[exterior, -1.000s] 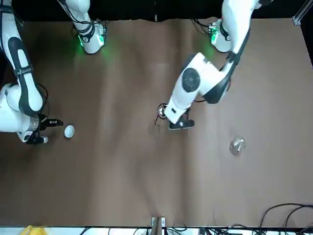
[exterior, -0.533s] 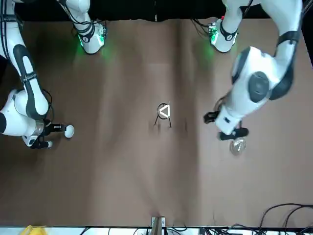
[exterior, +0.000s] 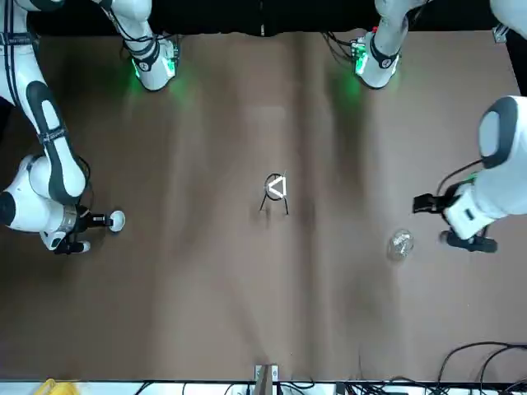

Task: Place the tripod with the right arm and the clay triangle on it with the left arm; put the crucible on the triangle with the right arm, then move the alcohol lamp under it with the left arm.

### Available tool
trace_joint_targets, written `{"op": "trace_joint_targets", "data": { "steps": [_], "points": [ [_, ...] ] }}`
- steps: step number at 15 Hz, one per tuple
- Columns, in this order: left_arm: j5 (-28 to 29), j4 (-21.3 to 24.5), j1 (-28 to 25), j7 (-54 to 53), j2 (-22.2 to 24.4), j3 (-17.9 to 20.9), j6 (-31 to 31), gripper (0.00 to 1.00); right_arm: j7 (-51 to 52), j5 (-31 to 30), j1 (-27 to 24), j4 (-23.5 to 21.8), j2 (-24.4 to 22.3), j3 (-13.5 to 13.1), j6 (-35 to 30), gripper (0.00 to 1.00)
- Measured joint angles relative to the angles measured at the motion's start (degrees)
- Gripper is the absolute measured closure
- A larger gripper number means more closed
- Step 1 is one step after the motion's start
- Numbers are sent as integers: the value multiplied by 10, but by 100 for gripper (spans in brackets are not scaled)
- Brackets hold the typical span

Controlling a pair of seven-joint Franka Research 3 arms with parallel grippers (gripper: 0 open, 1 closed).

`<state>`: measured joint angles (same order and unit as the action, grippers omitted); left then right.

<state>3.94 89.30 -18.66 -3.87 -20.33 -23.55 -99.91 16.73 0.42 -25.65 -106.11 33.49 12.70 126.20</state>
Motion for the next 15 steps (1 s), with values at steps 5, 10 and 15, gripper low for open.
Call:
{"op": "trace_joint_targets", "data": {
  "steps": [5,10,15],
  "points": [
    [-1,7,-76,-157,-31,1,-2,0,1,-1,0,0,8,0,0,71],
    [-15,8,-122,-288,-74,1,-57,0,0,-1,3,0,15,0,-1,85],
    [-45,8,-129,-414,-113,0,-108,0,0,2,6,10,12,2,-9,93]
  ]
}}
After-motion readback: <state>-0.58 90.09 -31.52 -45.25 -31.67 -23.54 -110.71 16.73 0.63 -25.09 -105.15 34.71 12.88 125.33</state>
